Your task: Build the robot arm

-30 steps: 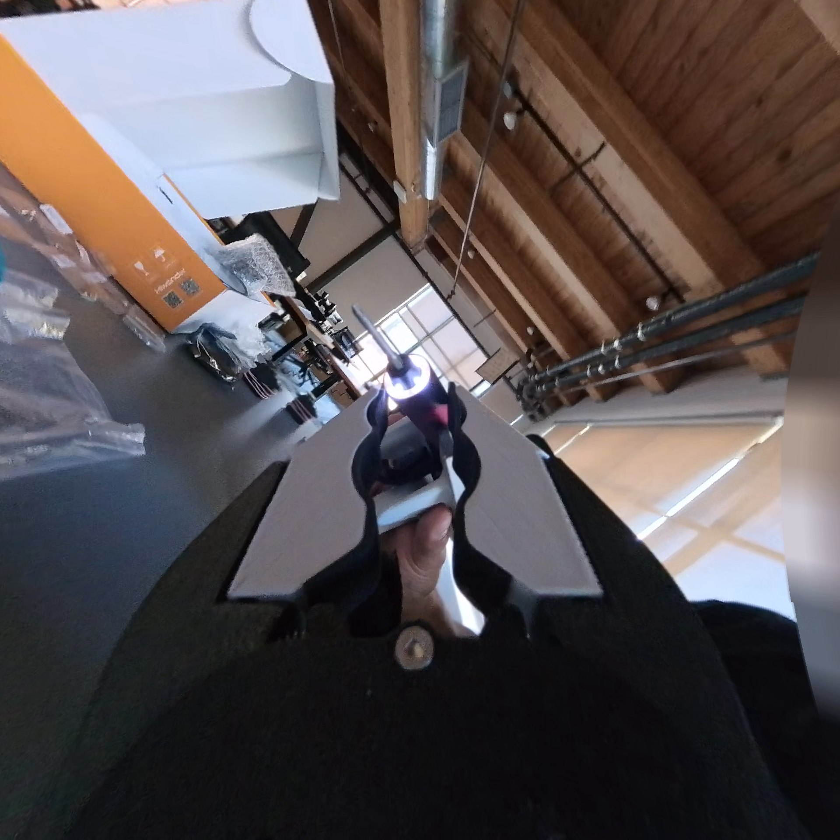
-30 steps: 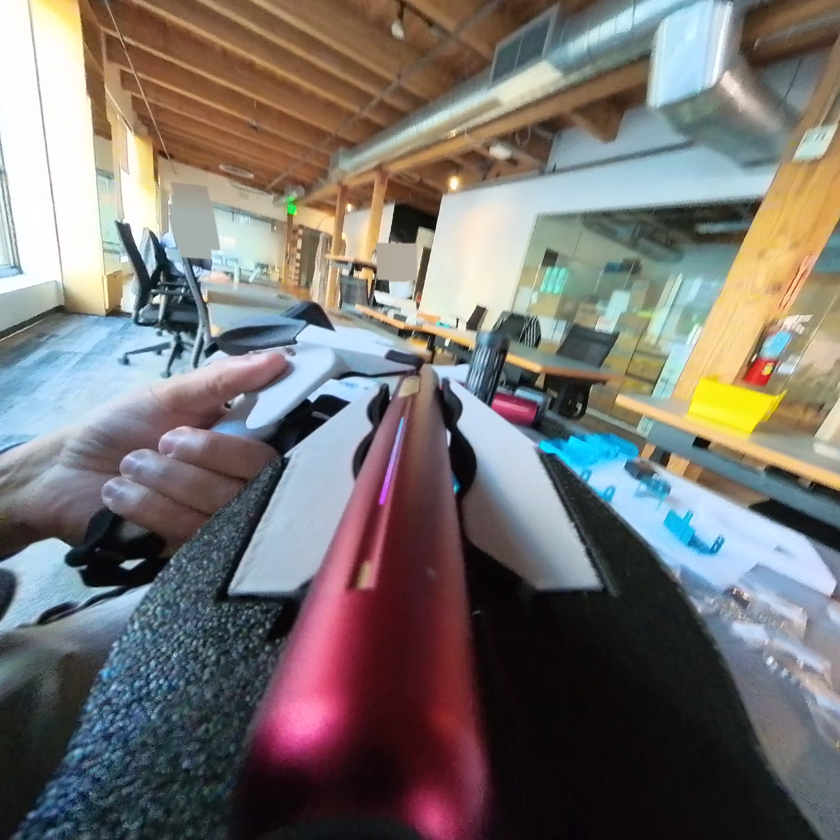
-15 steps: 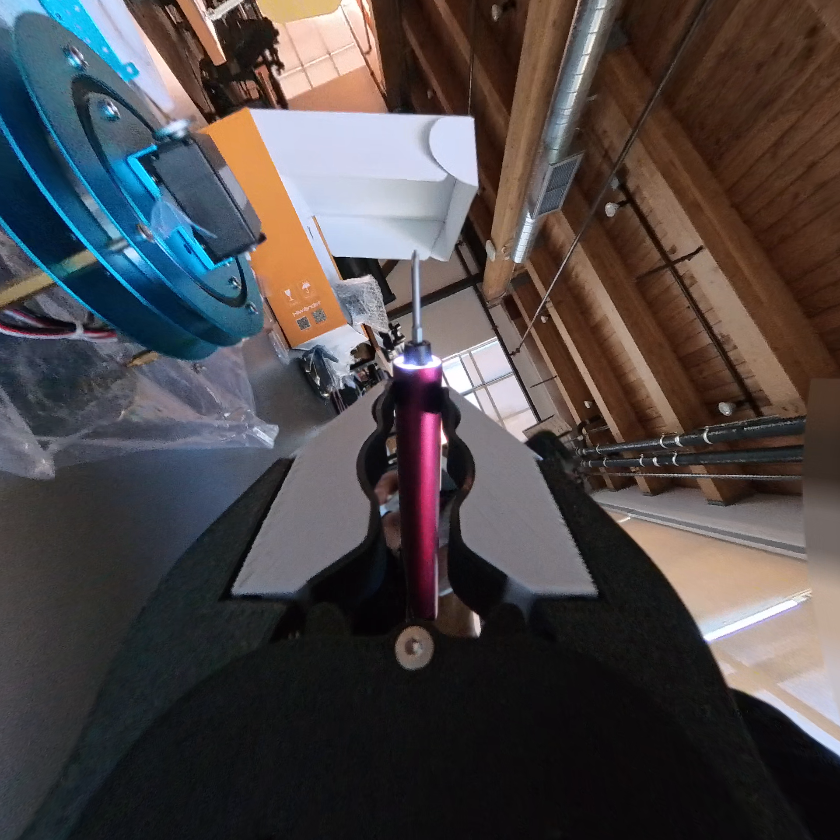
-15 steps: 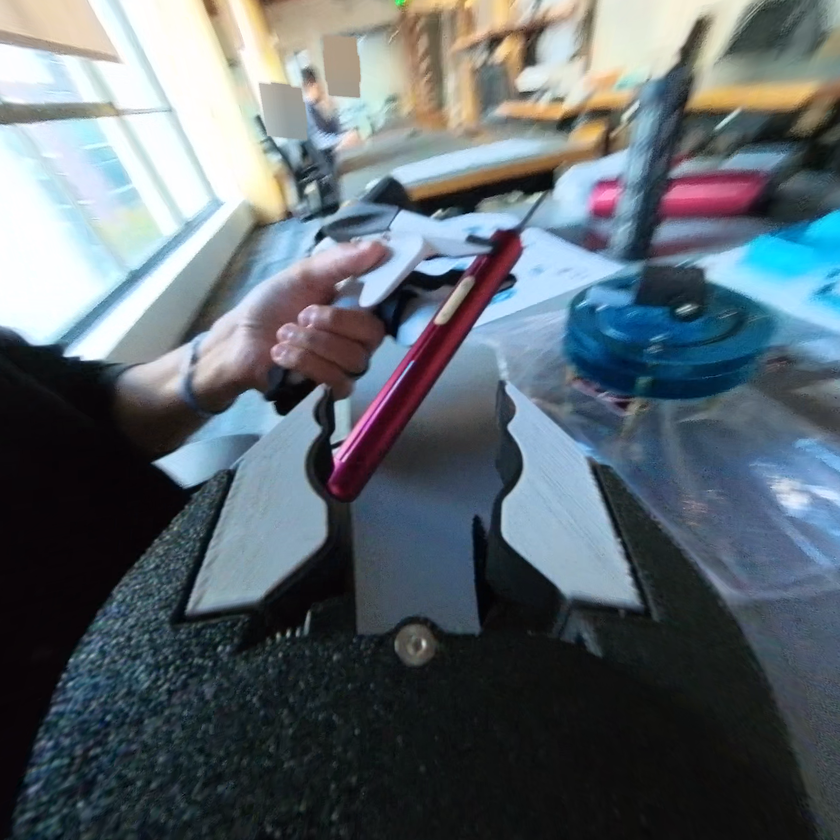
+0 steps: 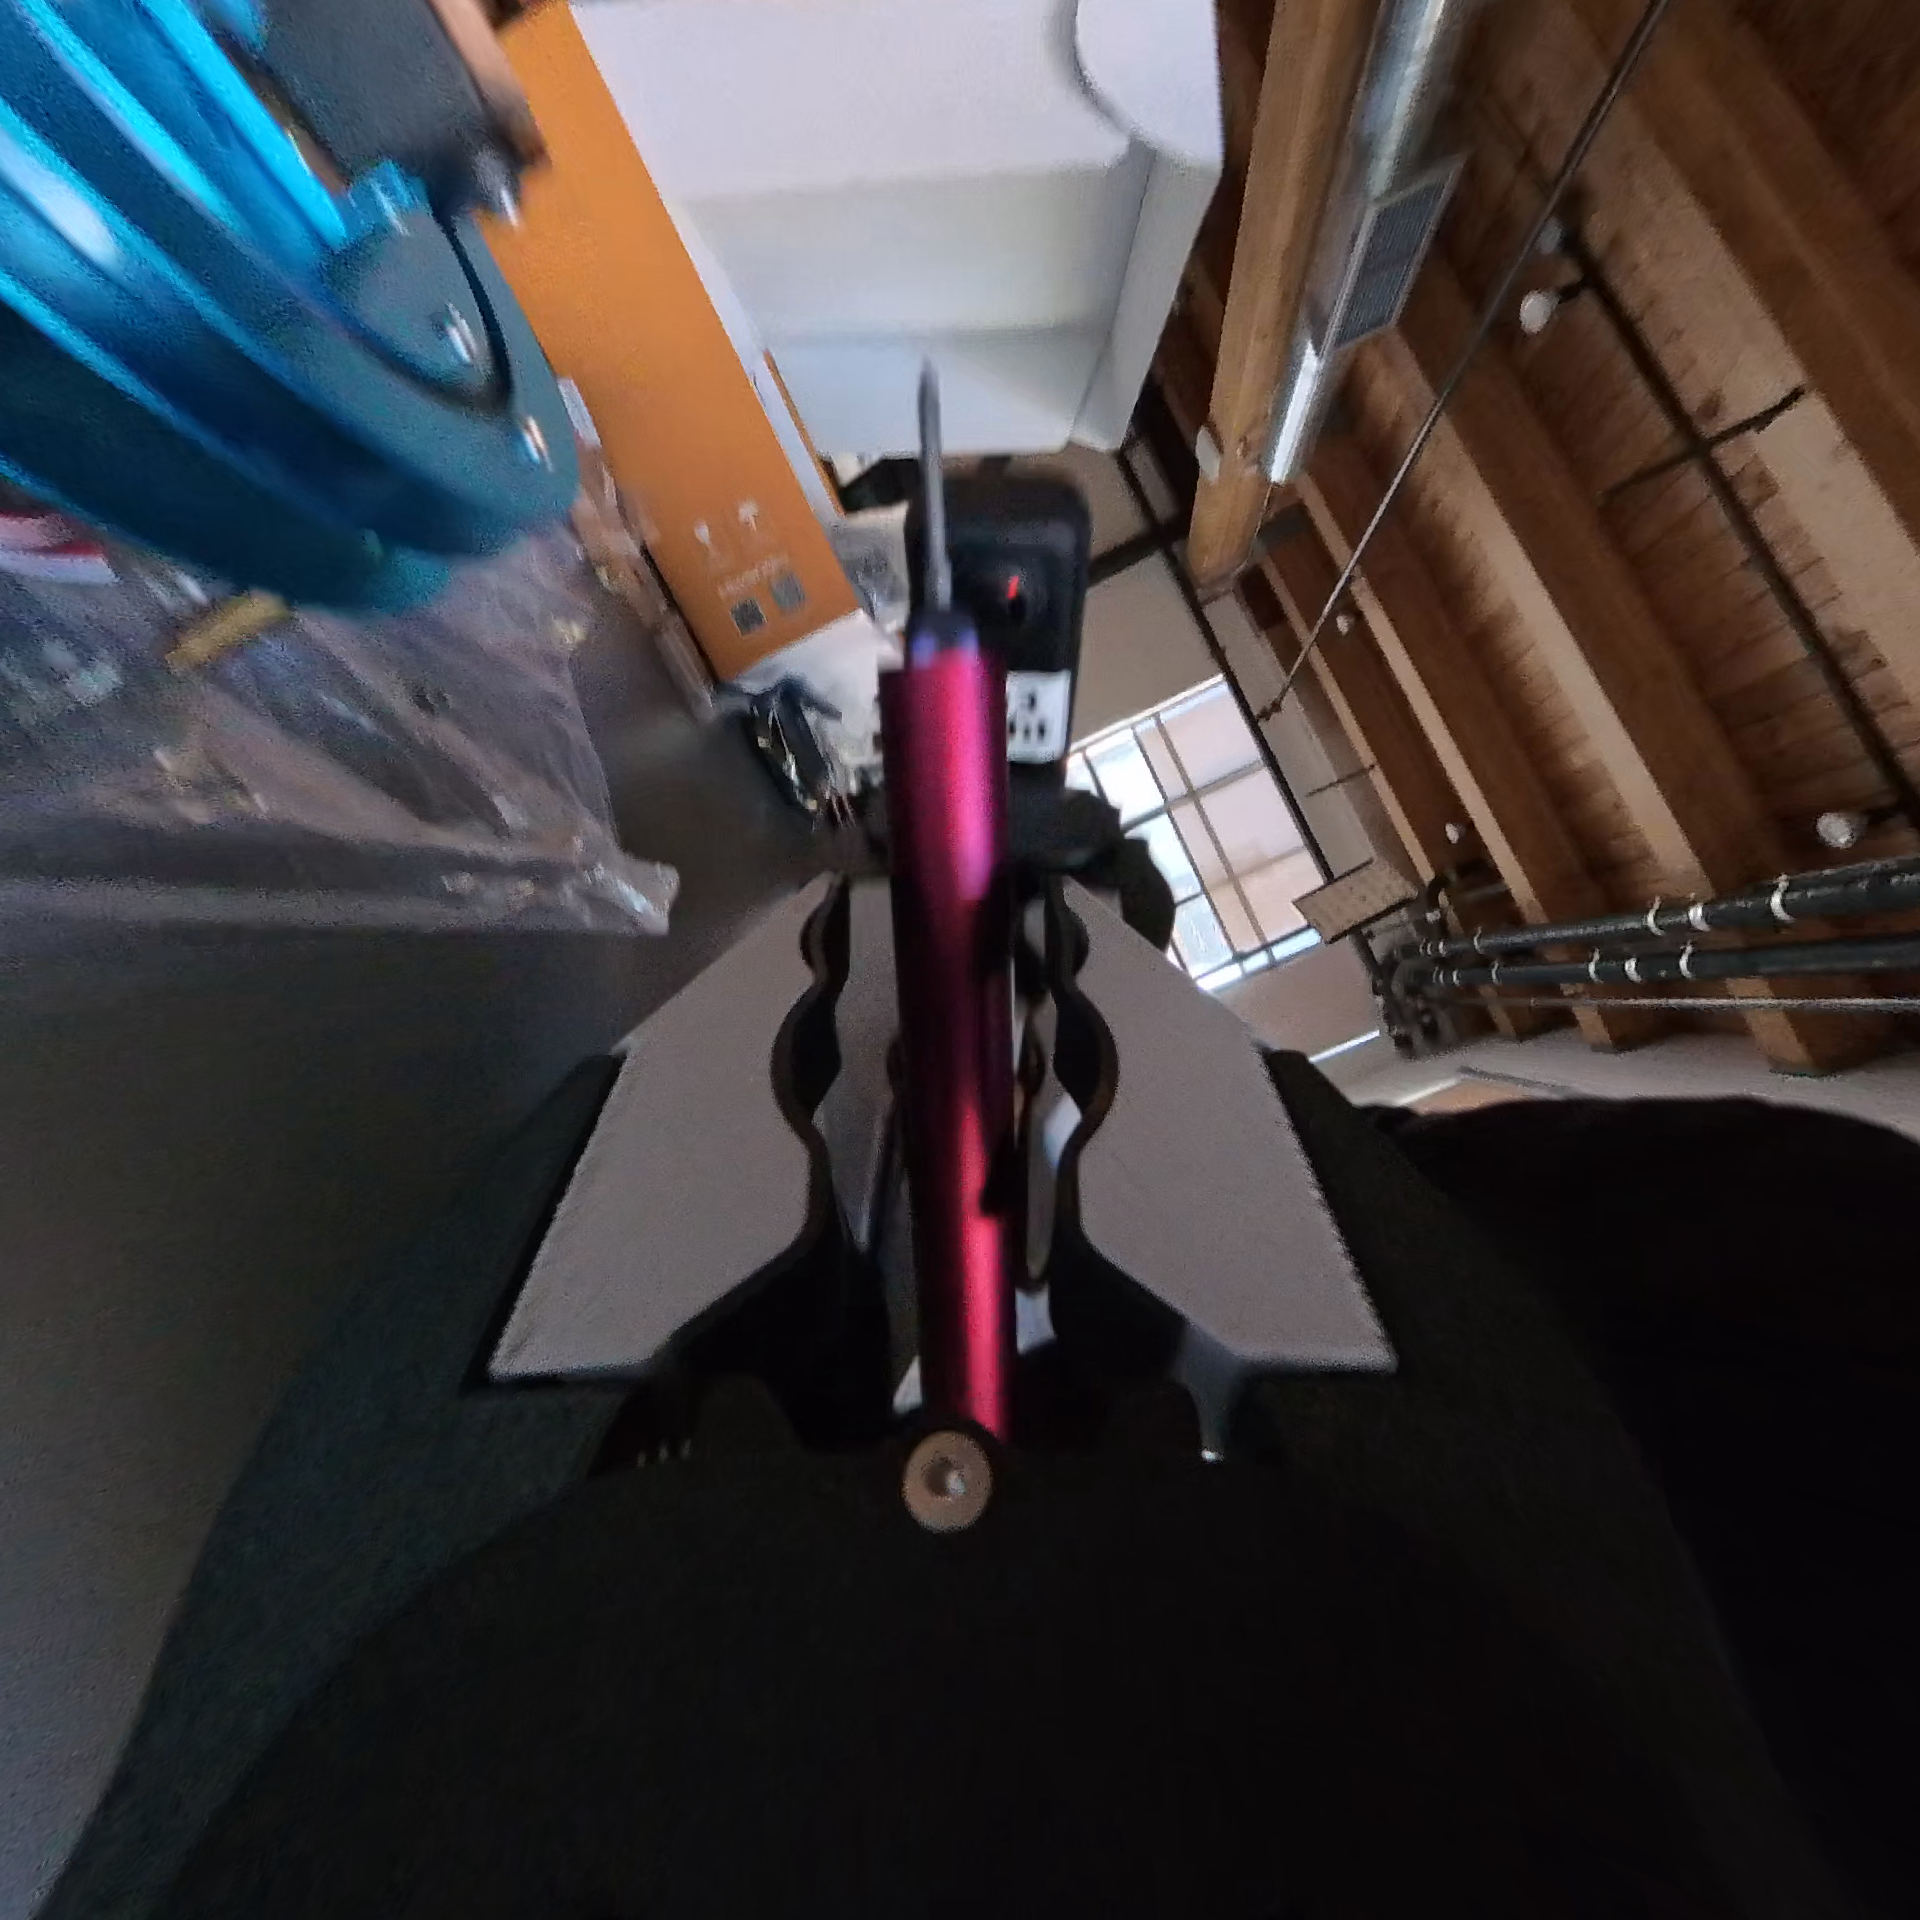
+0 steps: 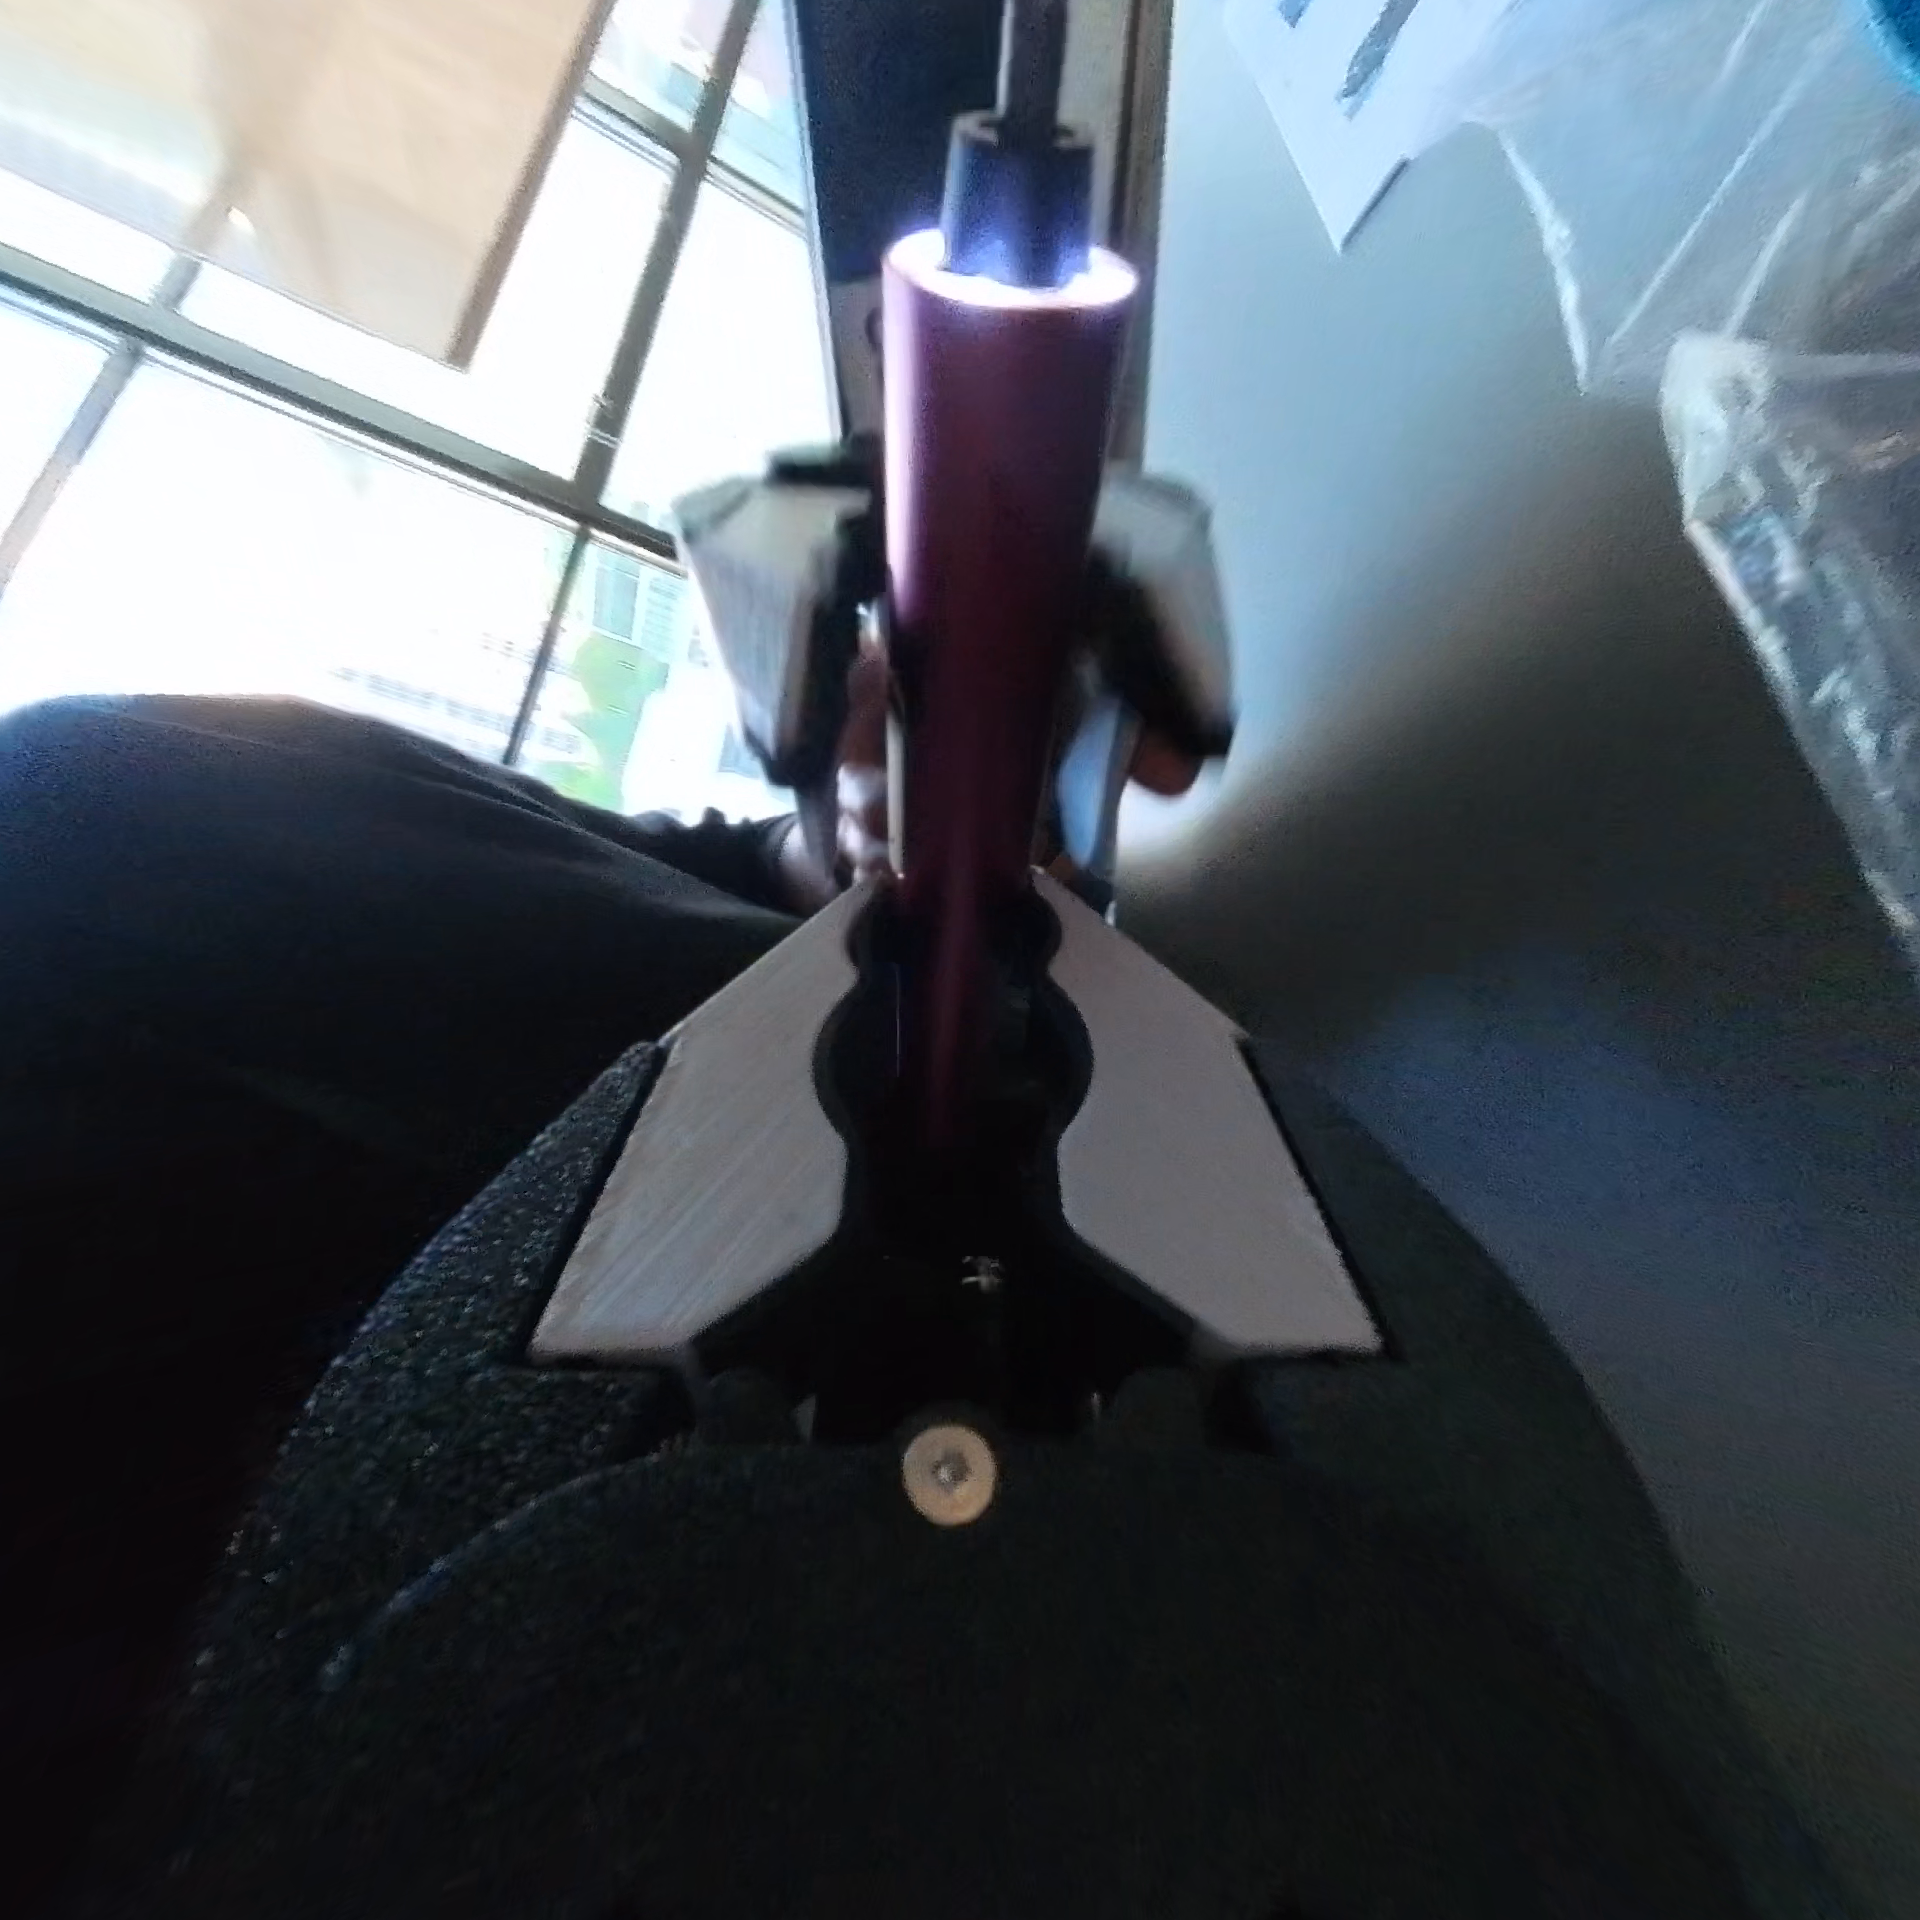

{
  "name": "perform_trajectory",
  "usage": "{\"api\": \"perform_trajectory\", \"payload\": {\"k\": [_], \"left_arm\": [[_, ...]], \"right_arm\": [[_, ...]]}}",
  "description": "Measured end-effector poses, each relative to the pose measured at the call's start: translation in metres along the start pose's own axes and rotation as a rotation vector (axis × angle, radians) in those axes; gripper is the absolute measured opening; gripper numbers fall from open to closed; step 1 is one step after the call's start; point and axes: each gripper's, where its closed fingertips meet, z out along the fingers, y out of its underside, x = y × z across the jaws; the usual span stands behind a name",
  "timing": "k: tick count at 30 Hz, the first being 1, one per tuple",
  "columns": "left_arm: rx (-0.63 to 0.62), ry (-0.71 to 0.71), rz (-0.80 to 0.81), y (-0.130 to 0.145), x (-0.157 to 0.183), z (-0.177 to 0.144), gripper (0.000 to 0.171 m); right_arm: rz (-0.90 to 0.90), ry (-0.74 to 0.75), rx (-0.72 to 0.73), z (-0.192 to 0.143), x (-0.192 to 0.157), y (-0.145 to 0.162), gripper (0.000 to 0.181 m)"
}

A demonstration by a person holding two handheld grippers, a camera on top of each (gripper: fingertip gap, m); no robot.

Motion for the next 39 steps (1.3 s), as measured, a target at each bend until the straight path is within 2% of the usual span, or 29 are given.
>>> {"api": "perform_trajectory", "payload": {"k": [2,3,10,12,14,17,20,21,23,26,29,33,36,39], "left_arm": [[-0.024,-0.031,0.004,0.019,-0.003,0.004,0.031],[0.005,-0.026,0.018,0.020,-0.002,0.003,0.024],[0.135,-0.008,-0.044,0.018,0.001,0.006,0.020],[0.187,-0.057,-0.025,0.010,-0.006,0.004,0.020],[0.210,-0.094,-0.034,0.005,-0.016,0.000,0.020],[0.156,0.003,-0.077,0.014,-0.007,0.007,0.020],[0.055,0.031,-0.047,0.033,0.004,0.022,0.020],[0.028,0.033,-0.031,0.039,0.008,0.027,0.020],[0.030,0.012,-0.022,0.044,0.010,0.032,0.020],[0.122,-0.085,-0.024,0.038,-0.004,0.026,0.023],[0.087,-0.117,-0.066,0.050,-0.012,0.027,0.021],[0.126,-0.149,-0.159,0.050,-0.018,0.032,0.020],[0.166,-0.153,-0.220,0.042,-0.026,0.033,0.020],[0.185,-0.159,-0.256,0.038,-0.031,0.032,0.019]], "right_arm": [[-0.042,0.051,-0.022,-0.004,0.005,-0.002,0.022],[-0.049,0.054,-0.049,-0.005,0.006,0.000,0.022],[-0.045,-0.041,-0.120,-0.017,-0.001,0.009,0.026],[-0.068,-0.039,-0.138,-0.037,-0.002,0.009,0.043],[-0.084,-0.028,-0.110,-0.062,-0.002,-0.003,0.049],[-0.186,0.065,-0.066,-0.073,0.013,-0.035,0.057],[-0.126,-0.043,-0.102,-0.053,0.005,-0.040,0.062],[-0.113,-0.085,-0.094,-0.047,0.001,-0.042,0.057],[-0.134,-0.120,-0.108,-0.041,-0.002,-0.038,0.025],[-0.142,-0.093,-0.070,-0.041,0.004,-0.048,0.021],[-0.043,-0.085,-0.003,-0.039,0.018,-0.066,0.020],[-0.011,-0.008,0.010,-0.033,0.040,-0.067,0.025],[-0.045,0.068,0.056,-0.037,0.052,-0.076,0.028],[-0.169,0.191,0.048,-0.050,0.063,-0.081,0.033]]}}
